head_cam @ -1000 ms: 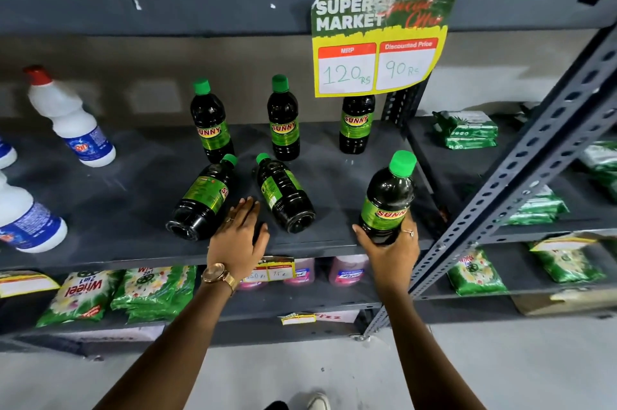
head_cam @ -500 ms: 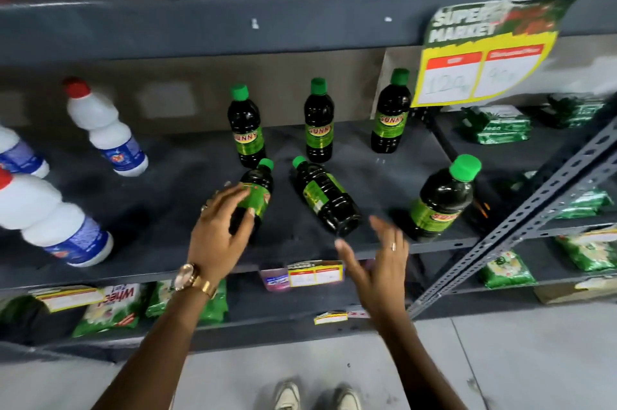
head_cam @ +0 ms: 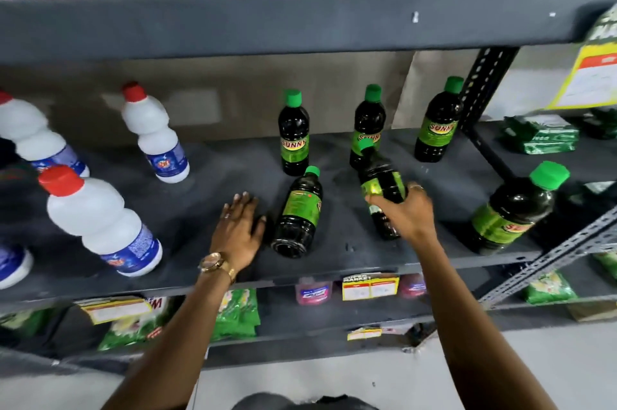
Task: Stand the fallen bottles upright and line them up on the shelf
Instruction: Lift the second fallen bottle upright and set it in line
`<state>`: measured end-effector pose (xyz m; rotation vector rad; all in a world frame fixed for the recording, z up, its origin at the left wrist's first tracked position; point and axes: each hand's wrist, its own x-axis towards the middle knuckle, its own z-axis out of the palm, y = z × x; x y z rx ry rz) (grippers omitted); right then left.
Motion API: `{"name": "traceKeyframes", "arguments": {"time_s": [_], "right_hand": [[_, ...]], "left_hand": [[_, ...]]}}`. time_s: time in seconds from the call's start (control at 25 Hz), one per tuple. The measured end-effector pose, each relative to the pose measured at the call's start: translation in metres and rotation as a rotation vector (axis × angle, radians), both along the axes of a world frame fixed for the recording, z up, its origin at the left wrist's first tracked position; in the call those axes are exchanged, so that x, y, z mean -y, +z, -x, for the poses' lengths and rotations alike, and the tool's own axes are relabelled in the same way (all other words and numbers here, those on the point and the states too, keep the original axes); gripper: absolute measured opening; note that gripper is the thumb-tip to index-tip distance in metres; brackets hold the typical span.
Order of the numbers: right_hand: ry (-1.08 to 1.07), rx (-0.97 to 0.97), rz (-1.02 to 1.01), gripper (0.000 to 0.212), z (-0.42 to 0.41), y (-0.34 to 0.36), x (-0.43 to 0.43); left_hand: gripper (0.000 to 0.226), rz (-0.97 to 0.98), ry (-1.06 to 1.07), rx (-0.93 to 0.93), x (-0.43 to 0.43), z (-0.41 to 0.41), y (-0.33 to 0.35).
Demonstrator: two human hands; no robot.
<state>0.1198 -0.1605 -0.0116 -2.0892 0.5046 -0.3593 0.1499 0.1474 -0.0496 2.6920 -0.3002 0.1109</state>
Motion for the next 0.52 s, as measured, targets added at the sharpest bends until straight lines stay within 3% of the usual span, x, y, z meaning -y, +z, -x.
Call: {"name": "traceKeyframes", "arguments": {"time_s": [0.08, 0.16, 0.32, 0.52], "right_hand": [[-0.093, 0.274, -0.079, 0.055, 0.003, -0.011, -0.009], [-0.139, 0.404, -0.130, 0.066, 0.001, -0.020, -0.020], [-0.170, 0.414, -0.183, 0.087, -0.010, -0.025, -0.029], [-0.096, 0.345, -0.124, 0.085, 0.003, -0.041, -0.027]], "left_hand": [[0.052, -0.019, -0.001, 0.016, -0.001, -0.003, -0.002], [0.060, -0.029, -0.008, 0.018, 0.000, -0.004, -0.002], [0.059, -0.031, -0.016, 0.044, -0.002, -0.004, -0.005], [0.053, -0.011, -0.016, 0.044, -0.003, -0.005, -0.007]]}}
